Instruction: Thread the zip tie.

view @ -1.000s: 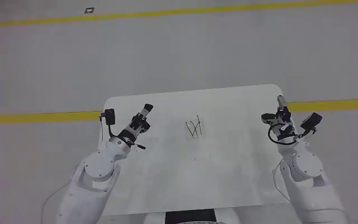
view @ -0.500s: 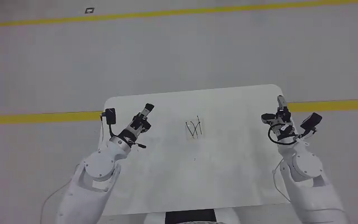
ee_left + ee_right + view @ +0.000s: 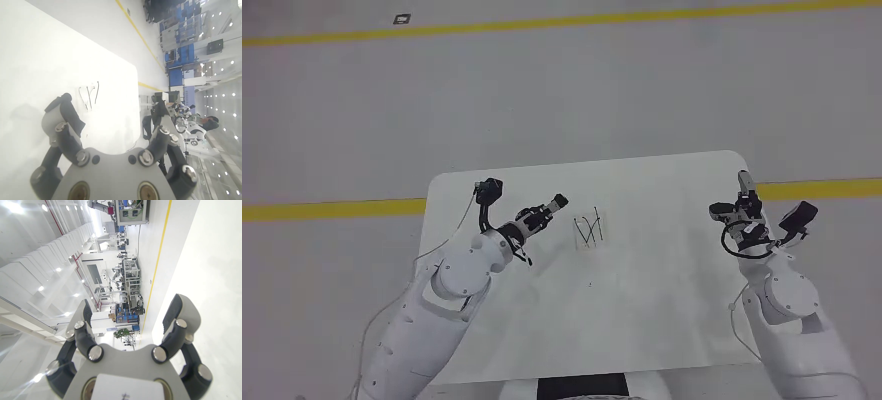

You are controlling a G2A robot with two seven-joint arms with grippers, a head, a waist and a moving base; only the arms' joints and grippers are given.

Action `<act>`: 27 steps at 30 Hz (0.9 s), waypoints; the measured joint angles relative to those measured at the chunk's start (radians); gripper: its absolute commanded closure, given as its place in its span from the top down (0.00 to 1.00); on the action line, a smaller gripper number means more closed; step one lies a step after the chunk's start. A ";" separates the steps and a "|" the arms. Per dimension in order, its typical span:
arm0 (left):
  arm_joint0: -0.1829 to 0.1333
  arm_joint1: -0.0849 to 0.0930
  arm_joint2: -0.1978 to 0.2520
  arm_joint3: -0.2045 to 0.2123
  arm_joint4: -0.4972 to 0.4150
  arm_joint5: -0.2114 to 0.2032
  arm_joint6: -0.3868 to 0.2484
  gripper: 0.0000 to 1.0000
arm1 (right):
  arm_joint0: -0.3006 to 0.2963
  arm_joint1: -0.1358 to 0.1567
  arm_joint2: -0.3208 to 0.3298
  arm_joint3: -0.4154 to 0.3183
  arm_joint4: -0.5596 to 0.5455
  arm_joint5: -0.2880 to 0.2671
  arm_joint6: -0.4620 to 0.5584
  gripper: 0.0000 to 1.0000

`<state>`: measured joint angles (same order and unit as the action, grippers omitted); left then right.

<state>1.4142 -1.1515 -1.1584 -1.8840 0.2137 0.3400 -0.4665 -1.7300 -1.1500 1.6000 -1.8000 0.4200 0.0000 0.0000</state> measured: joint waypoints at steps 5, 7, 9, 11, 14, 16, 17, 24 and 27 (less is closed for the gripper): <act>0.000 0.000 0.000 0.000 0.000 0.000 0.000 1.00 | 0.000 0.000 0.000 0.000 0.000 0.000 0.000 1.00; -0.003 0.000 0.003 -0.003 0.003 -0.003 -0.003 1.00 | 0.000 0.000 0.000 0.000 0.000 0.000 0.000 1.00; -0.041 -0.002 0.035 -0.011 0.032 -0.025 -0.044 1.00 | 0.000 0.000 0.000 0.000 0.000 0.000 0.000 1.00; -0.106 -0.007 0.083 0.008 0.061 -0.010 -0.114 1.00 | 0.000 0.000 0.000 0.000 0.000 0.000 0.000 1.00; -0.190 -0.020 0.145 0.075 0.115 0.001 -0.195 1.00 | 0.000 0.000 0.000 0.000 0.000 0.000 0.000 1.00; -0.239 -0.035 0.185 0.137 0.181 0.000 -0.250 1.00 | 0.000 0.000 0.000 0.000 0.000 0.000 0.000 1.00; -0.255 -0.045 0.197 0.165 0.210 0.000 -0.268 1.00 | 0.000 0.000 0.000 0.000 0.000 0.000 0.000 1.00; -0.277 -0.073 0.206 0.227 0.237 0.000 -0.287 1.00 | 0.000 0.000 0.000 0.000 0.000 0.000 0.000 1.00; -0.276 -0.073 0.206 0.227 0.237 0.000 -0.287 1.00 | 0.000 0.000 0.000 0.000 0.000 0.000 0.000 1.00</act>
<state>1.1377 -1.2246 -0.9525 -1.6570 0.4511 0.3400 -0.7533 -1.7300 -1.1500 1.6000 -1.8000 0.4200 0.0000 0.0000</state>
